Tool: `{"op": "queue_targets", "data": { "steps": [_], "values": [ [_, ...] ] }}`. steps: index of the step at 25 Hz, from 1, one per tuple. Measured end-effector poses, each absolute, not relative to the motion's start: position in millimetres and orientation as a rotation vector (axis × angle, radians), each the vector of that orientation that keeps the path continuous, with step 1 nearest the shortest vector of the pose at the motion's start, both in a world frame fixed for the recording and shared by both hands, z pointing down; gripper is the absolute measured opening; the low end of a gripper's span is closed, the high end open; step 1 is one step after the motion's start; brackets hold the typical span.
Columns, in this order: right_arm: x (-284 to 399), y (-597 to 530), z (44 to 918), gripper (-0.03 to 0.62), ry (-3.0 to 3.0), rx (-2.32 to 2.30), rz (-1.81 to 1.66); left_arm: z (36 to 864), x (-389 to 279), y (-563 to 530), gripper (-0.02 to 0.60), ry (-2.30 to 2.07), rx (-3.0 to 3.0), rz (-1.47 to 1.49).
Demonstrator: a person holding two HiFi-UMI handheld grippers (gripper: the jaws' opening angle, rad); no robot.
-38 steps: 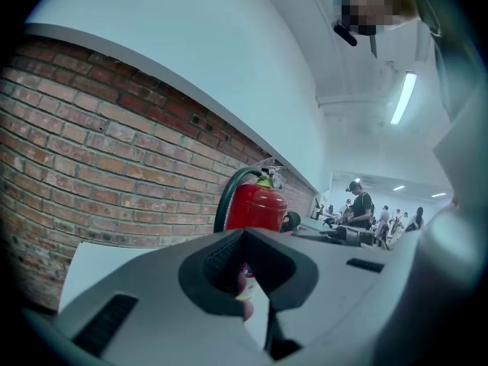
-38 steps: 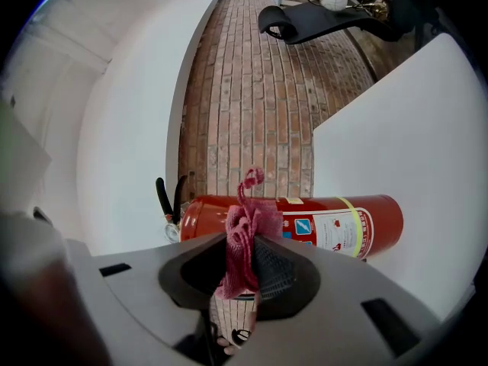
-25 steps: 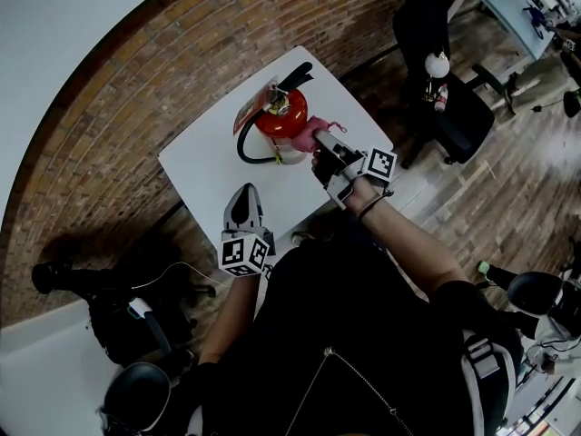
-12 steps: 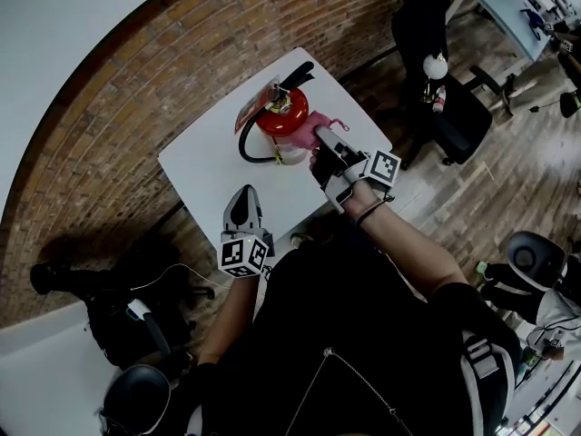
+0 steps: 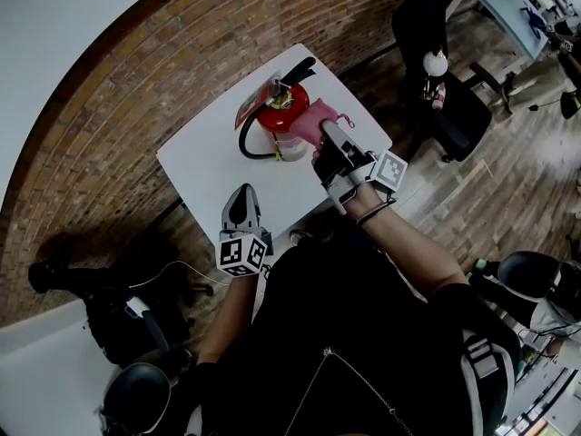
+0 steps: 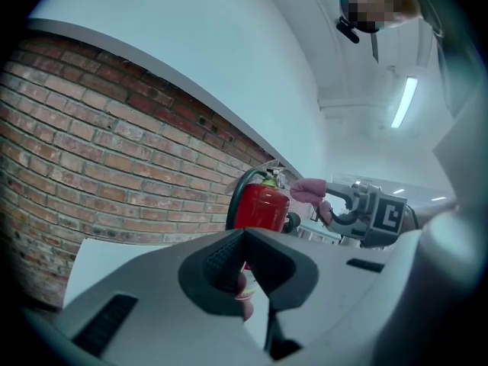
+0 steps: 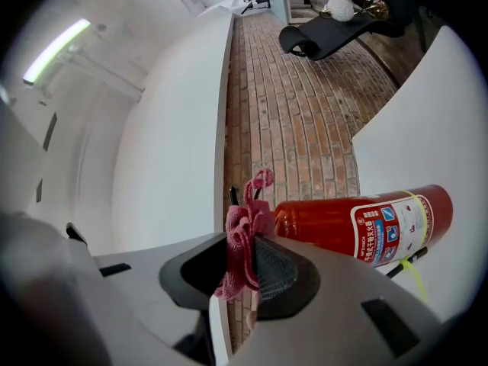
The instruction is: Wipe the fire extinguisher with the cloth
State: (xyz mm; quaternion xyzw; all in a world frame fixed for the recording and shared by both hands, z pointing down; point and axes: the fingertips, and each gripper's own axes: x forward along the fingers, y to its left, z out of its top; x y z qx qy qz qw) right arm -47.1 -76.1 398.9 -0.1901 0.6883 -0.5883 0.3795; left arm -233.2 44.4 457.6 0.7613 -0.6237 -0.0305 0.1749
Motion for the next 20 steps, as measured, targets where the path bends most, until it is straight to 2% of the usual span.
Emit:
{"op": "queue_targets", "data": {
  "steps": [5,20],
  "values": [
    [-34.2,-70.3,441.1,0.101,1.732,-0.575,-1.516,462.7,-237.5,47.8,0.008,-1.772,2.144,-0.077],
    [-46.8,-35.8,649.3,0.101,1.669,-1.012,-1.71,483.0,-248.3,49.7,0.008,-1.761,2.116,-0.001]
  ]
}}
